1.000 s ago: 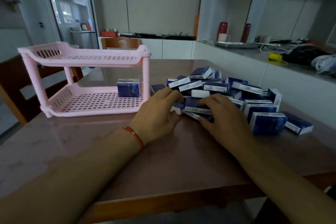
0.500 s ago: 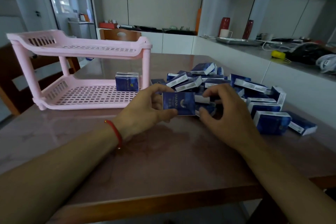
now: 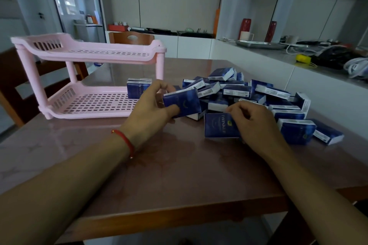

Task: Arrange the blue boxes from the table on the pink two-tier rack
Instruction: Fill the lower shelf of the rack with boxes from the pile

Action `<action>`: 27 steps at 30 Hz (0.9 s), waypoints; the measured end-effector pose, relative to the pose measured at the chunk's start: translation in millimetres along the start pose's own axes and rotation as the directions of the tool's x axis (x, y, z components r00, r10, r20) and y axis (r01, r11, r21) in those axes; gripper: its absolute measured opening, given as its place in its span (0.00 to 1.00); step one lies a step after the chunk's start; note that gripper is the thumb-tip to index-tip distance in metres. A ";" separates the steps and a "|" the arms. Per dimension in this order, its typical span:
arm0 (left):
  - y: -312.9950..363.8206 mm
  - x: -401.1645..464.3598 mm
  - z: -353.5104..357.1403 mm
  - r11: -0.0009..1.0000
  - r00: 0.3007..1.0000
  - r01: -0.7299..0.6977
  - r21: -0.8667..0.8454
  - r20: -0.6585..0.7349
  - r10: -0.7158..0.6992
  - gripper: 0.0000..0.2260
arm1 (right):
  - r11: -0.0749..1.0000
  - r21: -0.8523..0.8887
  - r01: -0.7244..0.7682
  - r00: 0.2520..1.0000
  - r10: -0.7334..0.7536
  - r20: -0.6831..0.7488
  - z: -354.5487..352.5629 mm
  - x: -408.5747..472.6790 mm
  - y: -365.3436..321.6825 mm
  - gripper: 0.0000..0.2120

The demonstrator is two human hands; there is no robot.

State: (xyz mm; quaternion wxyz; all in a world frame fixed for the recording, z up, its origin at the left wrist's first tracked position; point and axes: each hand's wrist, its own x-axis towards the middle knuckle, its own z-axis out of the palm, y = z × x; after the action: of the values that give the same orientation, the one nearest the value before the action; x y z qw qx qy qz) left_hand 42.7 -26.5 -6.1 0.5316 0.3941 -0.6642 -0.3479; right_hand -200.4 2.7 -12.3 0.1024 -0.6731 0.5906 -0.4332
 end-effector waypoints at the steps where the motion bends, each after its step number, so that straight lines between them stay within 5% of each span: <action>1: 0.8 -0.3 -0.5 1.000 0.999 -0.020 0.015 0.040 0.019 0.16 | 1.000 0.020 -0.014 1.000 0.014 0.005 0.0 0.0 0.8 0.13; 11: -5.6 -1.8 -1.7 0.960 0.967 -0.221 0.171 0.167 0.193 0.14 | 0.996 0.085 -0.010 1.000 0.011 -0.016 1.9 -0.2 3.0 0.13; 20: -6.9 -12.8 12.9 0.948 0.928 -0.271 0.166 0.306 0.212 0.13 | 0.942 0.324 -0.084 0.961 -0.009 0.276 6.1 -4.0 -5.8 0.12; 27: 0.8 -11.7 8.0 0.939 0.911 -0.296 0.177 0.347 0.222 0.14 | 0.935 0.355 -0.021 0.946 -0.097 0.311 8.9 -5.4 -8.0 0.11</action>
State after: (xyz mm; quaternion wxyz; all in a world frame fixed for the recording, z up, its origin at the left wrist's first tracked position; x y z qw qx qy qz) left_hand 36.1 -15.4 -12.1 0.4093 0.2979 -0.8236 -0.2557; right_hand -188.1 6.4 -15.0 0.3086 -0.7167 0.4650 -0.4182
